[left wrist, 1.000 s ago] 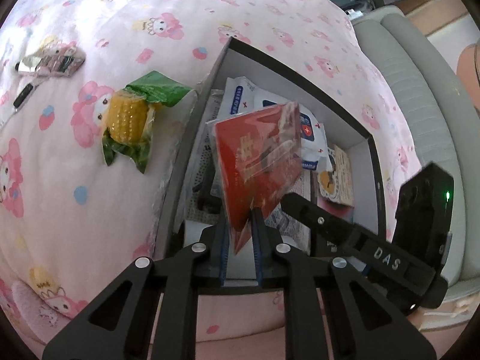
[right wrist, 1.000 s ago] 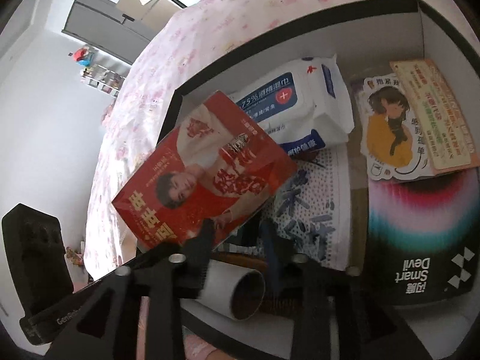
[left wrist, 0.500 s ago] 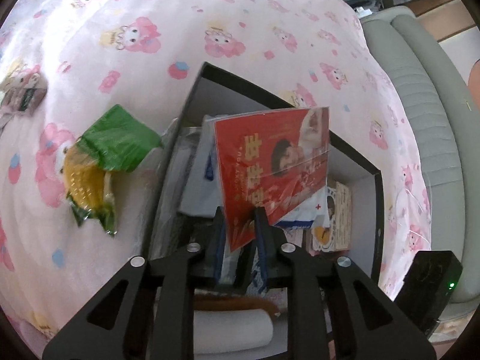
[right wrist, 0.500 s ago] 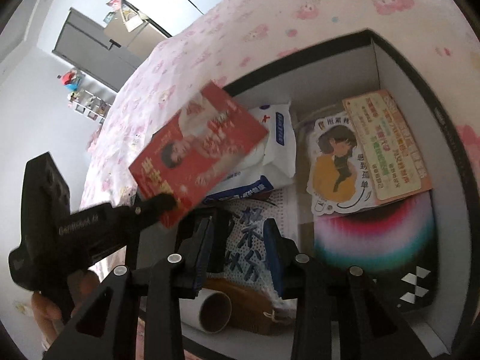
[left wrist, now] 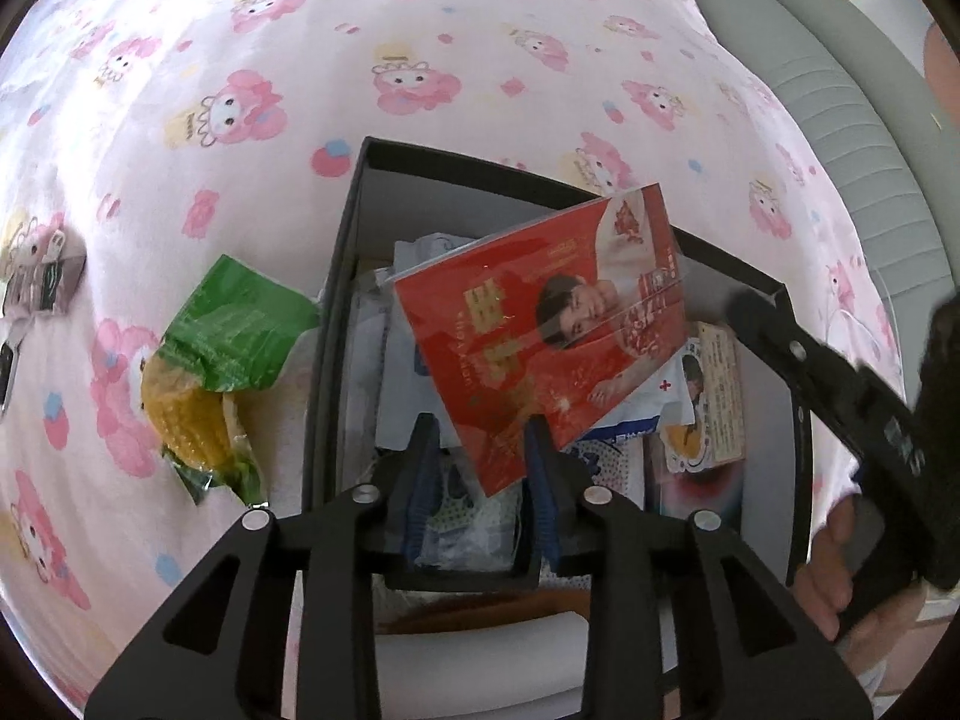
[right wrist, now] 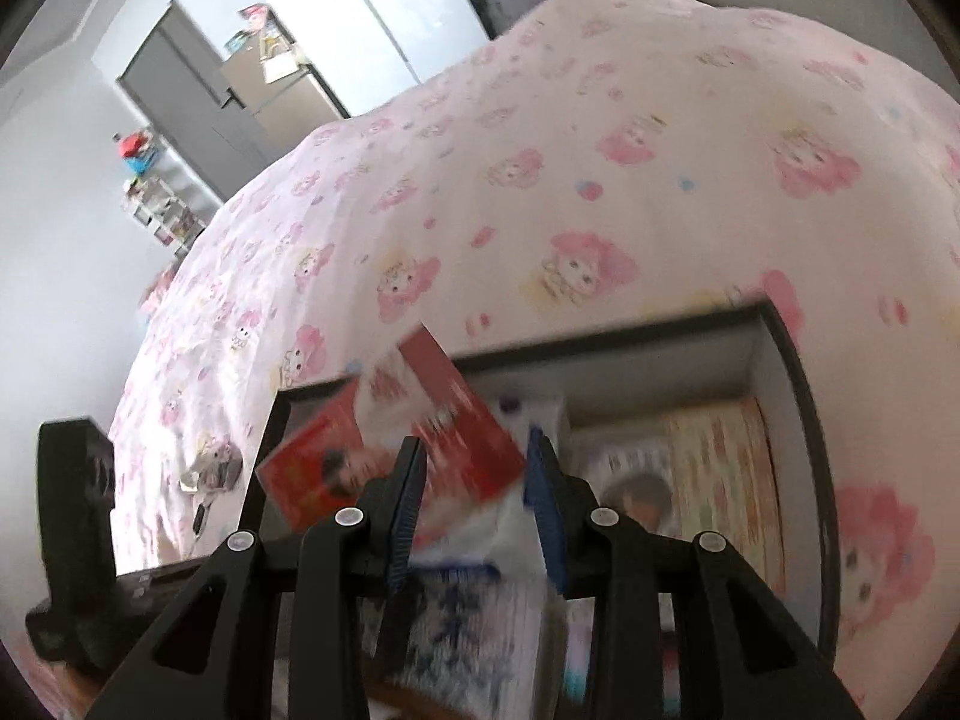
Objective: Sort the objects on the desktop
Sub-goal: 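Lower the red envelope upright into the box beside the wipes, then open the left gripper and lift it out of the box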
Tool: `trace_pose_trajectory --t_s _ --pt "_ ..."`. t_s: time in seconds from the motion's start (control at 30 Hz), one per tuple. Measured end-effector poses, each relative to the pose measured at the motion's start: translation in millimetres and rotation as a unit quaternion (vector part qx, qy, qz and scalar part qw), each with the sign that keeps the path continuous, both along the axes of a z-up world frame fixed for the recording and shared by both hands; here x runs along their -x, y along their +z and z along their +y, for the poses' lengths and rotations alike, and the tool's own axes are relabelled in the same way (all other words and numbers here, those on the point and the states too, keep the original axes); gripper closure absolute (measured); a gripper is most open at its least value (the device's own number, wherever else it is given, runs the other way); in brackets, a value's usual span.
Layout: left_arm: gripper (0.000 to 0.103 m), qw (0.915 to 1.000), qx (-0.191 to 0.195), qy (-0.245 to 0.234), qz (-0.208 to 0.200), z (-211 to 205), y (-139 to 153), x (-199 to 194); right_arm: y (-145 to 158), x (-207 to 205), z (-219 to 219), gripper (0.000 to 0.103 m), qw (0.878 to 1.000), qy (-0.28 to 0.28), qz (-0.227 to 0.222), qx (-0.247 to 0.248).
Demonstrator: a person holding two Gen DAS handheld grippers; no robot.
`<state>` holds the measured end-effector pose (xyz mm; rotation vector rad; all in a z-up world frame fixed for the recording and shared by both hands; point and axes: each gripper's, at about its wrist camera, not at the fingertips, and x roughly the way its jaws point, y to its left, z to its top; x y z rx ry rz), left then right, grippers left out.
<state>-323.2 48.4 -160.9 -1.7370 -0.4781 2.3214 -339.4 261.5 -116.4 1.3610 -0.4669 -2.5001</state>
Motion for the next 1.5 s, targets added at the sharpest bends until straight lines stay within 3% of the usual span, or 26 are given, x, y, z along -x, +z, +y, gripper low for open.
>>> trace_pose_trajectory --t_s 0.17,0.3,0.4,0.57,0.73,0.93,1.1,1.27,1.5 --pt "0.074 0.9991 0.004 0.023 0.036 -4 1 4 -22 12 -1 0.072 0.998 0.024 -0.039 0.035" --pt "0.074 0.9995 0.019 0.010 0.023 2 -1 21 -27 9 -6 0.072 0.995 0.034 -0.074 0.057" --pt "0.074 0.9993 0.027 0.016 0.018 1 -1 23 -14 0 -1 0.072 0.996 0.034 -0.055 0.068" --pt "0.074 0.9985 0.028 0.033 0.032 -3 -1 12 -5 9 4 0.072 1.000 -0.006 0.013 -0.003" --pt "0.074 0.9982 0.048 0.013 0.034 6 -3 12 -31 17 -5 0.072 0.998 0.023 -0.049 0.034" --pt "0.070 0.9987 0.034 0.003 0.037 13 -2 14 -23 3 -10 0.072 0.997 0.033 -0.058 0.025" --pt "0.070 0.9987 0.023 0.003 0.046 13 0 9 -15 -13 -19 0.072 0.997 0.047 -0.049 -0.033" --pt "0.070 0.9977 0.045 -0.005 0.051 16 -2 13 -27 -16 -33 0.070 0.993 0.073 -0.063 -0.063" --pt "0.070 0.9984 0.018 0.001 0.053 7 5 -1 -27 -18 -43 0.064 0.992 0.073 -0.033 -0.098"
